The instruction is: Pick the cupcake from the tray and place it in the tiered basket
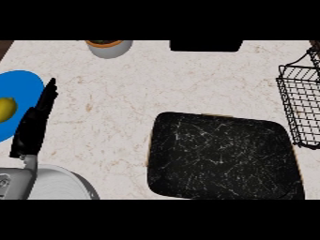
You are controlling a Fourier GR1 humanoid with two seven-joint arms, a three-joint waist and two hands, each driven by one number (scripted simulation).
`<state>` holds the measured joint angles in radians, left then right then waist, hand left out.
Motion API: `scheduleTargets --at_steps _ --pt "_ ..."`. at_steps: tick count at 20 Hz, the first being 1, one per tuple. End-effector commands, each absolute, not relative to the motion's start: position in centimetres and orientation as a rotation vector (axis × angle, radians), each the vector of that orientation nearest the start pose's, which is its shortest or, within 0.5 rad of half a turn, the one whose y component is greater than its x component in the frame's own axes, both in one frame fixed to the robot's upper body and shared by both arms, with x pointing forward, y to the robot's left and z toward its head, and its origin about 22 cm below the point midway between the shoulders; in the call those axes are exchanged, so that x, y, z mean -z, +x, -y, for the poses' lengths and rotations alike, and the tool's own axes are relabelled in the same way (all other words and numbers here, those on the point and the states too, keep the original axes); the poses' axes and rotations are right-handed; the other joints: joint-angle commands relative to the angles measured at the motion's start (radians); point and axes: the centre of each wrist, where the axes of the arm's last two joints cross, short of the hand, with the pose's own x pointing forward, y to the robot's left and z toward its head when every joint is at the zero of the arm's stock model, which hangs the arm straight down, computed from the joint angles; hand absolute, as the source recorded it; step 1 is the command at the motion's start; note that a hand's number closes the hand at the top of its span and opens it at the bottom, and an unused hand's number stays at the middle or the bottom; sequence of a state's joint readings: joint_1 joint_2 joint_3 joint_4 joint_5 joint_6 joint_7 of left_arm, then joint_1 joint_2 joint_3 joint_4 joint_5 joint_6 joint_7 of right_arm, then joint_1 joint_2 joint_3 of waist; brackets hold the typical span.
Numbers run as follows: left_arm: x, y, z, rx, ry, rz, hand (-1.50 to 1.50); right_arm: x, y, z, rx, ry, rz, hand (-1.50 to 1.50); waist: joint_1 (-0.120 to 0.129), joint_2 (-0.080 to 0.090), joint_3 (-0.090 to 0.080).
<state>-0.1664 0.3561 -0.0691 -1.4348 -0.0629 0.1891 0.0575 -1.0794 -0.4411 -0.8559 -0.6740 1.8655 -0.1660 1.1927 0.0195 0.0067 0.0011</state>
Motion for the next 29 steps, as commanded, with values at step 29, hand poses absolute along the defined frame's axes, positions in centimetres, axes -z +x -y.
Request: scheduleTargets --at_steps 29 --pt "-3.4 28.5 -29.8 0.253 0.420 1.528 0.00 -27.1 31.3 26.3 1.106 -1.821 0.477 -1.50 -0.002 -0.022 -0.003"
